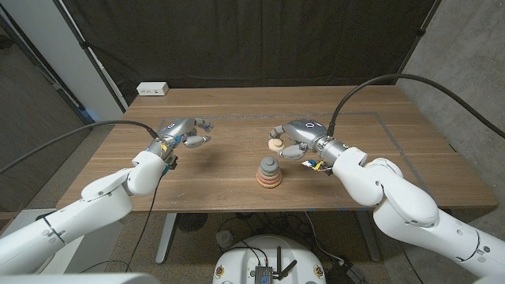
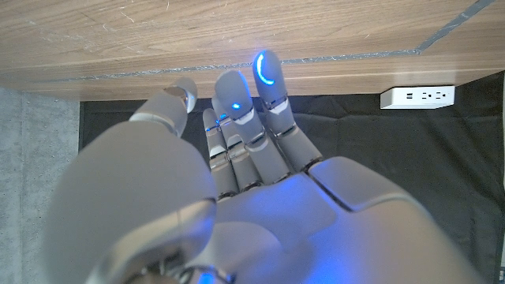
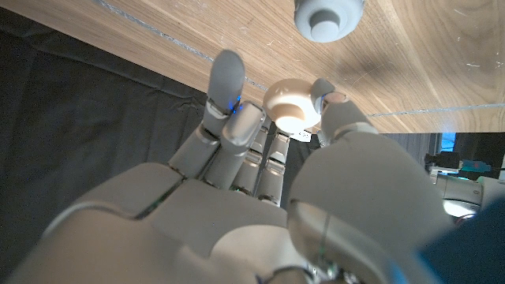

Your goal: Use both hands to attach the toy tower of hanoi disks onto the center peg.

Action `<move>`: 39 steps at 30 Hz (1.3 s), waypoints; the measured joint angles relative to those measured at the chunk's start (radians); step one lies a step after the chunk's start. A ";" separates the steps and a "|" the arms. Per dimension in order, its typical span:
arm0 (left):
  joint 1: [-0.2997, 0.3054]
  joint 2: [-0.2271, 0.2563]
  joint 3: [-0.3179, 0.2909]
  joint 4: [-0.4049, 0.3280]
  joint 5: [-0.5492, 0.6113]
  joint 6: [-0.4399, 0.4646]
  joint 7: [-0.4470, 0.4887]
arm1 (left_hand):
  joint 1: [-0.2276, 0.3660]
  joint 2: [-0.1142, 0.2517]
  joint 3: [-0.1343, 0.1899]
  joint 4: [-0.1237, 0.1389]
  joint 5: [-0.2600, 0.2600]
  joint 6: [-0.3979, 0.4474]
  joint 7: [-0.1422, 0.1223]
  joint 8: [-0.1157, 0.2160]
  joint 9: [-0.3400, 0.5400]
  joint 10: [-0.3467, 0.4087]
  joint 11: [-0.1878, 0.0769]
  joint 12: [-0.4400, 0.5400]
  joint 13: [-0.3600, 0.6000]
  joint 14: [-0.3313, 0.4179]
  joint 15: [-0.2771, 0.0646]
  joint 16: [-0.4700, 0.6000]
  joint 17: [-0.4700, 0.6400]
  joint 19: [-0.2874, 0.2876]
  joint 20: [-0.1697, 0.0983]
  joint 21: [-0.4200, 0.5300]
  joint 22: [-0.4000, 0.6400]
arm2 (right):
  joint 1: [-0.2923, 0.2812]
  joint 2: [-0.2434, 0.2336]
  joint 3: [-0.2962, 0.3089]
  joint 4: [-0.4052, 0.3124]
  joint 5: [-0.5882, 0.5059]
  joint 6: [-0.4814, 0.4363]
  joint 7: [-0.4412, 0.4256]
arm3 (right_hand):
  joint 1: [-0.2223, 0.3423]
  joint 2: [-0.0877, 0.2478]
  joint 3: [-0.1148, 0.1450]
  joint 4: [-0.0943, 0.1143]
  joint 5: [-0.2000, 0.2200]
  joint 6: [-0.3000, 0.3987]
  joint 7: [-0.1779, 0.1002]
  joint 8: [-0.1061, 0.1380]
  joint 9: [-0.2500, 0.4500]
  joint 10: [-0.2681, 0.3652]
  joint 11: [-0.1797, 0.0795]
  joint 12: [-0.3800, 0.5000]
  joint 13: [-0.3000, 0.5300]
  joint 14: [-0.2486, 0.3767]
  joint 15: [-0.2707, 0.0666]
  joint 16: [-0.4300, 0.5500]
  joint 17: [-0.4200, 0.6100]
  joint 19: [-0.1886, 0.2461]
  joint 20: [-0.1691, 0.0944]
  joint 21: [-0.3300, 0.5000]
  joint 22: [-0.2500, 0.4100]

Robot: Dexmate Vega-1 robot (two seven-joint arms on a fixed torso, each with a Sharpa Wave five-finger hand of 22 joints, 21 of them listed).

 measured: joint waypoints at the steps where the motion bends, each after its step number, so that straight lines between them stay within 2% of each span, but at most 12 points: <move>1: 0.001 0.000 -0.001 0.001 0.000 -0.004 0.001 | 0.000 0.000 0.000 0.000 0.000 0.000 0.000 0.000 0.000 0.000 0.000 0.000 0.000 0.000 0.000 0.000 0.000 0.000 0.000 0.000 0.000 | 0.010 0.011 -0.008 0.000 -0.010 0.004 0.016 | 0.000 0.000 0.000 0.000 0.000 0.000 0.000 -0.001 0.000 0.000 0.000 0.000 0.000 0.000 0.000 0.000 0.000 0.000 0.000 0.000 0.000; 4: 0.002 0.000 -0.001 0.002 0.000 -0.004 0.001 | 0.000 0.000 0.000 0.000 0.000 0.000 0.000 0.000 0.000 0.000 0.000 0.000 0.000 0.000 0.000 0.000 0.000 0.000 0.000 0.000 0.000 | 0.010 0.011 -0.008 0.000 -0.025 0.010 0.036 | 0.000 0.000 0.000 0.000 0.000 0.002 -0.002 -0.001 0.000 0.000 0.000 -0.007 0.001 0.000 0.000 0.000 0.000 0.000 0.000 0.000 0.000; 5: 0.003 0.000 -0.001 0.002 -0.001 -0.009 0.001 | 0.000 0.000 0.000 0.000 0.000 0.000 0.000 0.000 0.000 0.000 0.000 0.000 0.000 0.000 0.000 0.000 0.000 0.000 0.000 0.000 0.000 | 0.022 0.029 -0.019 0.002 -0.031 0.013 0.046 | 0.000 0.000 0.000 0.000 0.000 0.002 -0.002 -0.001 0.000 0.000 0.000 -0.008 0.001 0.000 0.000 0.000 0.000 0.000 0.000 0.000 0.000; 21: 0.006 0.011 0.000 -0.008 0.022 -0.003 -0.008 | 0.009 -0.009 -0.003 -0.003 0.000 0.001 -0.001 0.000 0.000 0.000 0.000 0.000 -0.003 0.000 0.000 0.004 -0.003 0.000 0.000 0.000 -0.003 | 0.052 0.088 -0.037 0.031 -0.076 0.047 0.127 | 0.000 0.000 0.000 0.000 0.000 0.002 -0.002 -0.008 0.001 0.000 0.000 -0.012 0.003 0.000 0.000 0.000 0.000 0.000 0.000 0.000 -0.004; 39: -0.004 0.026 0.013 -0.018 0.046 0.007 -0.032 | 0.014 -0.014 -0.007 0.001 -0.003 0.002 -0.002 0.000 0.000 0.002 0.002 0.000 -0.003 0.000 0.000 0.004 -0.008 0.000 0.000 0.000 -0.008 | 0.076 0.122 -0.053 0.061 -0.108 0.062 0.210 | 0.000 0.000 0.000 0.000 0.004 0.003 -0.003 -0.006 0.000 0.000 0.000 -0.011 0.003 0.000 0.000 0.000 0.000 0.000 0.000 0.000 -0.005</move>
